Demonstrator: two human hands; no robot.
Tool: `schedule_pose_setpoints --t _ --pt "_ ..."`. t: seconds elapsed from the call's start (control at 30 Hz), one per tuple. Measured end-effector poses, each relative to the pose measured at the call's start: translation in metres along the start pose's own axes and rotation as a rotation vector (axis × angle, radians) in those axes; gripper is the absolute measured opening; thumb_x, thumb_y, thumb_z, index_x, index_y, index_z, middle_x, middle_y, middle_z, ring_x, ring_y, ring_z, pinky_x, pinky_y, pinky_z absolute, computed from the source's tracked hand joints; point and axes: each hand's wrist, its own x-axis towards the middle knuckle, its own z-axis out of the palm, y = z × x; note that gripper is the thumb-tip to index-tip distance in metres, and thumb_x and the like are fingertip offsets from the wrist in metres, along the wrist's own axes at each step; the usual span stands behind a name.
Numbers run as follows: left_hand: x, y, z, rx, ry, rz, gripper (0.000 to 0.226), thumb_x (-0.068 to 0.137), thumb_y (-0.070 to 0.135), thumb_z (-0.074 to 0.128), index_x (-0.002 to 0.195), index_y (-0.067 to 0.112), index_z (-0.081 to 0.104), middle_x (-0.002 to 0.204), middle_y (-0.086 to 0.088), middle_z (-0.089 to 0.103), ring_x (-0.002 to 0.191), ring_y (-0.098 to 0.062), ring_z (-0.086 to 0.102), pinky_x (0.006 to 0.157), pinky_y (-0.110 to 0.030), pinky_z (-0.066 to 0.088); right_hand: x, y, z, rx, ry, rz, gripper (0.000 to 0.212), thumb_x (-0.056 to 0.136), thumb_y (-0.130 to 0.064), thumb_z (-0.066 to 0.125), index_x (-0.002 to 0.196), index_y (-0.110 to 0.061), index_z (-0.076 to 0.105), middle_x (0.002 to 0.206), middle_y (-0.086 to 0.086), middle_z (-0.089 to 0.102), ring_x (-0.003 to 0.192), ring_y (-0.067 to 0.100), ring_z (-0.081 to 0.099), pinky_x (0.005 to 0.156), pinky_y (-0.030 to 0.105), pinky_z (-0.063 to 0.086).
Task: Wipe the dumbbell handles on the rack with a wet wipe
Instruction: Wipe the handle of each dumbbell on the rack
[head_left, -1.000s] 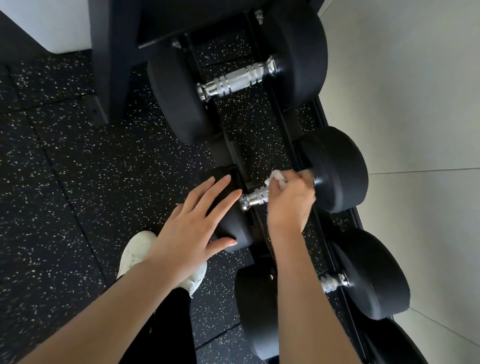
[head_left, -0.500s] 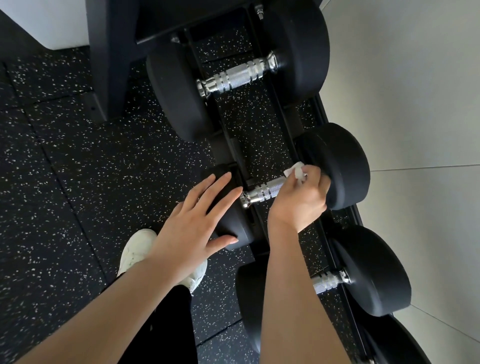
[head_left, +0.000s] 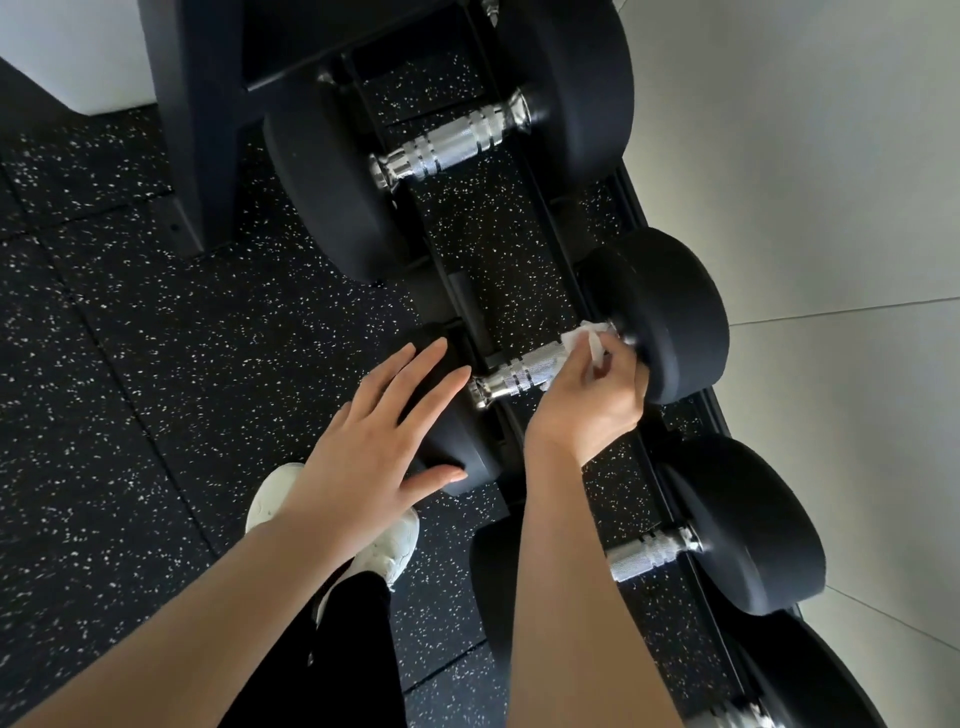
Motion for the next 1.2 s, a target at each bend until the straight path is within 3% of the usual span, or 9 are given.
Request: schedule_pose_setpoints --t 0.2,0.33,0.43,0.6,0.8,1.2 --pt "0.001 0.002 -0.003 0.03 0.005 0.01 0.083 0.077 0.056 0.058 0.148 0.026 0.027 0.157 0.001 0.021 0.14 -0.025 0.025 0.087 -0.049 0.052 -0.019 0.006 -0.012 -0.051 -0.217 -0.093 0.013 0.078 -0.009 0.072 0.09 -0.004 0.07 0.091 0.009 0.065 0.068 0.008 0.055 0.057 0.001 0.035" --pt "0.003 0.006 -0.01 0.057 -0.036 0.0 0.081 0.077 0.057 0.057 0.146 0.024 0.031 0.155 0.001 0.024 0.138 -0.024 0.028 0.089 -0.048 0.051 -0.026 0.007 -0.026 -0.107 -0.423 -0.087 0.01 0.077 -0.015 0.074 0.086 -0.011 0.069 0.087 0.004 0.066 0.064 0.008 0.057 0.051 0.005 0.035" --pt "0.008 0.007 -0.021 0.076 -0.04 0.015 0.071 0.083 0.062 0.045 0.141 0.021 0.04 0.149 -0.001 0.035 0.133 -0.023 0.036 0.09 -0.046 0.051 -0.023 0.0 -0.04 -0.077 -0.492 -0.022 0.008 0.081 -0.019 0.071 0.087 -0.013 0.069 0.087 0.0 0.066 0.065 0.002 0.055 0.053 0.004 0.038" --pt "0.028 -0.002 -0.049 0.122 0.032 0.007 0.067 0.086 0.058 0.037 0.135 0.015 0.049 0.142 -0.003 0.045 0.126 -0.02 0.039 0.089 -0.042 0.048 -0.01 -0.033 -0.041 0.057 -0.41 0.09 0.005 0.082 -0.015 0.068 0.087 -0.015 0.067 0.084 -0.001 0.065 0.069 0.003 0.055 0.062 0.005 0.041" --pt "0.074 -0.042 -0.1 0.214 0.12 -0.001 0.069 0.085 0.049 0.054 0.141 0.01 0.042 0.148 -0.01 0.036 0.132 -0.029 0.034 0.097 -0.048 0.041 -0.005 -0.092 0.016 0.223 -0.371 0.206 0.009 0.084 -0.016 0.066 0.092 -0.011 0.064 0.089 0.003 0.063 0.07 0.004 0.051 0.061 0.006 0.04" --pt "0.115 -0.109 -0.133 0.212 0.001 0.041 0.078 0.076 0.041 0.073 0.14 0.009 0.041 0.146 -0.013 0.038 0.13 -0.031 0.04 0.094 -0.048 0.045 0.02 -0.159 0.098 0.2 -0.104 0.363 0.011 0.085 -0.011 0.066 0.088 -0.017 0.057 0.093 0.007 0.062 0.073 0.009 0.054 0.056 0.001 0.041"
